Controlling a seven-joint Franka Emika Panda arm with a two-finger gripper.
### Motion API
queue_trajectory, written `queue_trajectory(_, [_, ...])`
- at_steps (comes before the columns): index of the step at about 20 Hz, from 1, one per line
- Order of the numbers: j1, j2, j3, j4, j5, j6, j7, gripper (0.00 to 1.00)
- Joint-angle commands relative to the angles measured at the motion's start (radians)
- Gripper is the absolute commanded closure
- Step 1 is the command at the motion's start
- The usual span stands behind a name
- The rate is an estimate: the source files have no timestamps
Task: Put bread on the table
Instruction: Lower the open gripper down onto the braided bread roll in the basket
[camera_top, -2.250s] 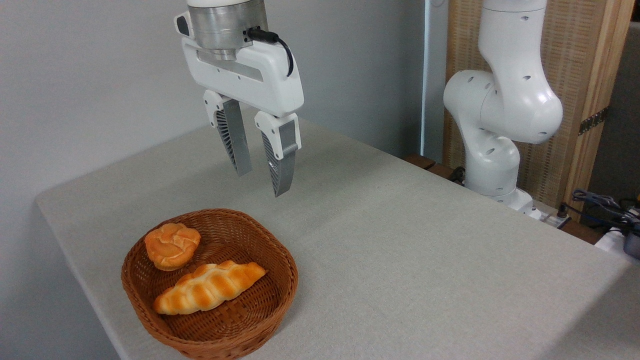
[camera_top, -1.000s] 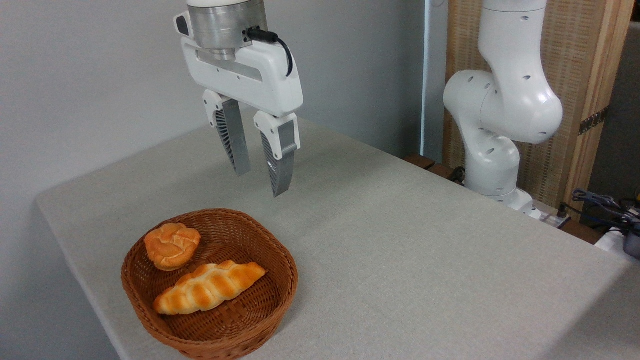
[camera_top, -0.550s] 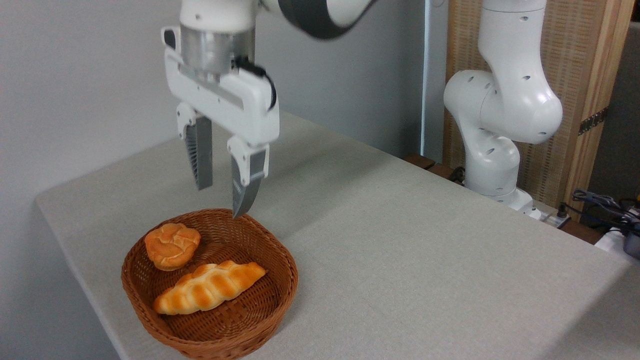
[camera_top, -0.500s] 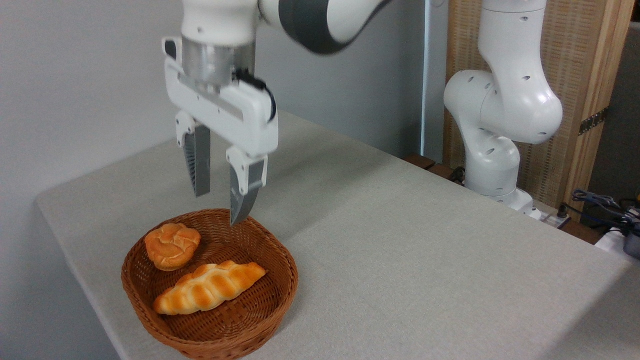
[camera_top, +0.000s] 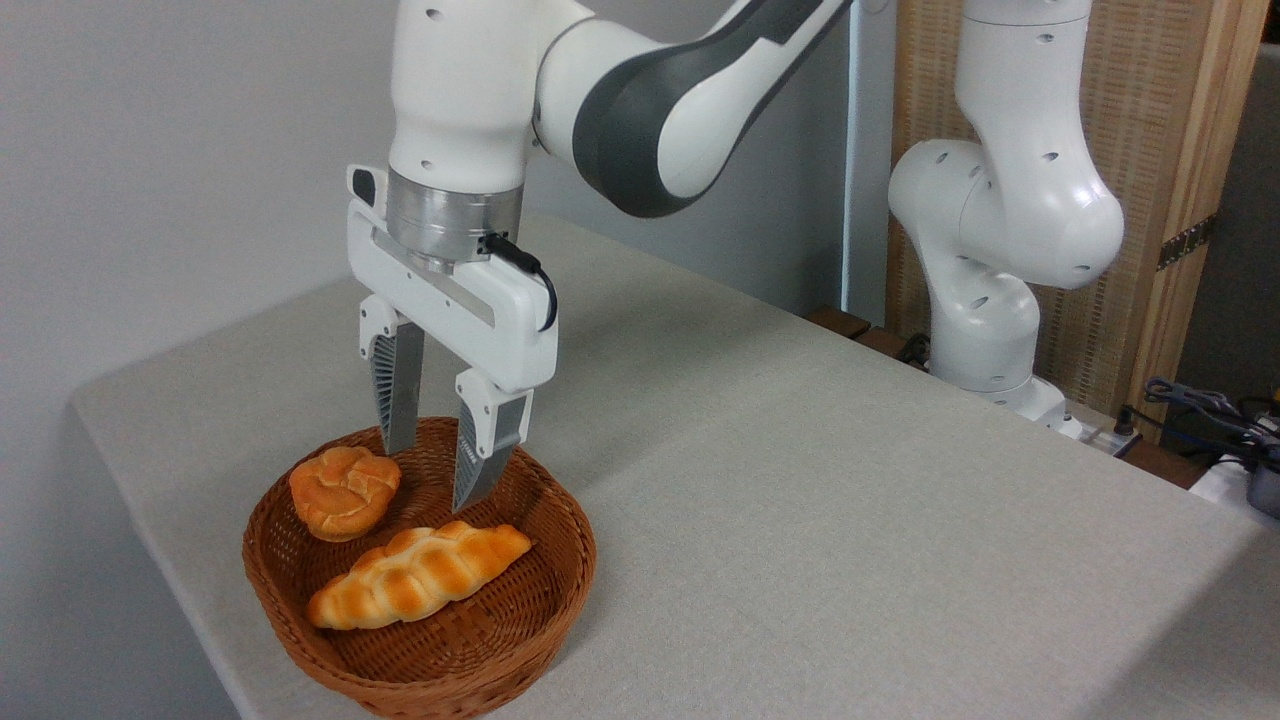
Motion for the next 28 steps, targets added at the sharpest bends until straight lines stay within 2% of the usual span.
queue_trajectory(1, [-0.007,0.022,0.008,-0.032,0.019,0.095,0.013,0.00])
queue_trajectory(4, [-0.009,0.071,-0.006,-0.034,0.117,0.110,0.029,0.00])
queue_trajectory(6, [-0.006,0.098,-0.021,-0.034,0.145,0.110,0.030,0.00])
queue_trajectory(8, [-0.006,0.118,-0.023,-0.034,0.148,0.110,0.035,0.00])
queue_trajectory(12, [-0.001,0.154,-0.035,-0.034,0.175,0.110,0.133,0.00])
queue_trajectory(20, [0.006,0.200,-0.037,-0.032,0.177,0.166,0.136,0.01])
queue_trajectory(21, [0.023,0.203,-0.038,-0.031,0.177,0.170,0.134,0.14])
queue_trajectory(22, [0.028,0.203,-0.038,-0.029,0.177,0.172,0.133,0.20])
queue_trajectory(23, [0.028,0.203,-0.038,-0.029,0.177,0.172,0.133,0.36])
queue_trajectory(24, [0.029,0.203,-0.038,-0.029,0.175,0.172,0.133,0.42])
queue_trajectory(25, [0.029,0.203,-0.038,-0.029,0.175,0.172,0.134,0.54])
queue_trajectory(26, [0.029,0.203,-0.038,-0.029,0.174,0.172,0.134,0.62])
queue_trajectory(28, [0.029,0.203,-0.038,-0.028,0.174,0.172,0.134,0.64])
